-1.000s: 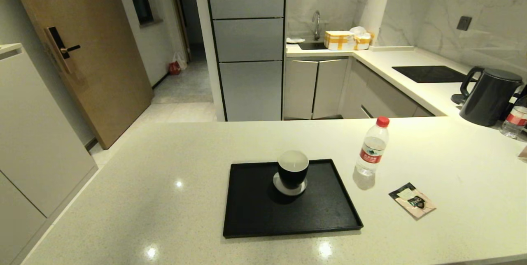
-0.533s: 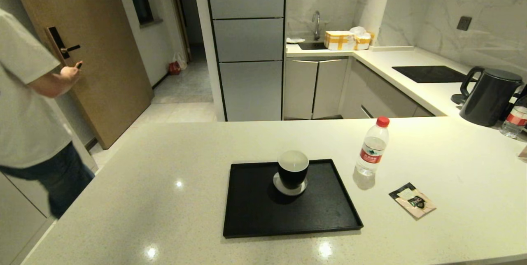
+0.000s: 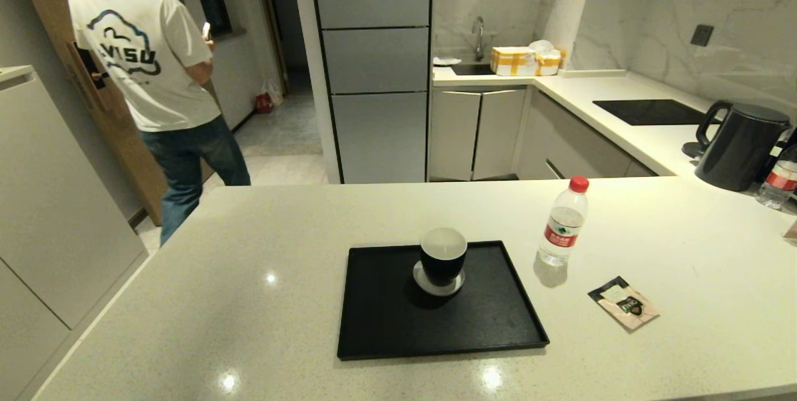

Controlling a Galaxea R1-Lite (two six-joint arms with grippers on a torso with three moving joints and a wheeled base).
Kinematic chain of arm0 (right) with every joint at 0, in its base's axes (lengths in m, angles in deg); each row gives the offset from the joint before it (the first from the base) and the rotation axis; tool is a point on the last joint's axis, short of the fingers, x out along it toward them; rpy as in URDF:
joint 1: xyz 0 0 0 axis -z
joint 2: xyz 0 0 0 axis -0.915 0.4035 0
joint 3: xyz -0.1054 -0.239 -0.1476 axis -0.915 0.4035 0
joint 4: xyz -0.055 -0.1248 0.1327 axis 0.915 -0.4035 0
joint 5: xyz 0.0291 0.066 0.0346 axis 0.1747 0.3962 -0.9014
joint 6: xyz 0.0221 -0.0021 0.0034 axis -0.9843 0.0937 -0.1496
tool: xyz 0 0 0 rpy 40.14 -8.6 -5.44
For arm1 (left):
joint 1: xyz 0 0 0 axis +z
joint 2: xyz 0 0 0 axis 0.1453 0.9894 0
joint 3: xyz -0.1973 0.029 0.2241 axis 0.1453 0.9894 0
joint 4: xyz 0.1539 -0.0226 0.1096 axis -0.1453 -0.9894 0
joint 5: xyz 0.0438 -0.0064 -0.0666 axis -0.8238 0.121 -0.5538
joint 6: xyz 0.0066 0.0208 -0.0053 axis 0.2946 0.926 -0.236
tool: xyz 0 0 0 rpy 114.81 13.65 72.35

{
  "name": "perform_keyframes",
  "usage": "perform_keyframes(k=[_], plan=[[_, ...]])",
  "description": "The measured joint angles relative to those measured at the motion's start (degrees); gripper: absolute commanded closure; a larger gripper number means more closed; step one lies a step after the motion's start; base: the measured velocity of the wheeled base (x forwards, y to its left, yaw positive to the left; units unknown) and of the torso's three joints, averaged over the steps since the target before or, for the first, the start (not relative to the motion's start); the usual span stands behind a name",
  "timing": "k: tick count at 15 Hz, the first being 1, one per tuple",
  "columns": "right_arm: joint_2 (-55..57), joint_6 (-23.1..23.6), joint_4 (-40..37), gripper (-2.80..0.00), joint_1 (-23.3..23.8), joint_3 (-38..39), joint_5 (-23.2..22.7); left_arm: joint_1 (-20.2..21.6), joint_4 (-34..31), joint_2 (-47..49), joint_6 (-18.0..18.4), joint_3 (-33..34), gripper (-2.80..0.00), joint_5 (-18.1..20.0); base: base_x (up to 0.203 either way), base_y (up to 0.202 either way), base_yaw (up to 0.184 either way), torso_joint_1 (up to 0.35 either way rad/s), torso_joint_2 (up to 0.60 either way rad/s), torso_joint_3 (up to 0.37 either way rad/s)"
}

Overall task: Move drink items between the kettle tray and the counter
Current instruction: Return the tea bag to its original position

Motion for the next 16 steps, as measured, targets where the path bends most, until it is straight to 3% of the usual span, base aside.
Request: perform_keyframes(k=[8,10,13,16], plan=[[0.4,0.2,-0.6,0.0,0.0,-2.1,0.1,0.0,0.0,0.0,0.0,0.0,0.0,0.0,0.0,0.0,0.0,0.0,0.0,0.0],[3.8,-2.3,-2.3,0.0,0.0,-9.8,0.0,0.0,0.0,0.0,0.0,0.0,0.0,0.0,0.0,0.0,0.0,0.0,0.0,0.0],[16.2,-9.8,-6.4,0.0,0.0,-27.7,-0.1,0.0,0.0,0.0,0.0,0.0,0.0,0.0,0.0,0.0,0.0,0.0,0.0,0.0],[29.1,-13.3,-20.3,0.0,0.0,-42.7,-0.5,0.0,0.0,0.0,0.0,0.0,0.0,0.0,0.0,0.0,0.0,0.0,0.0,0.0]])
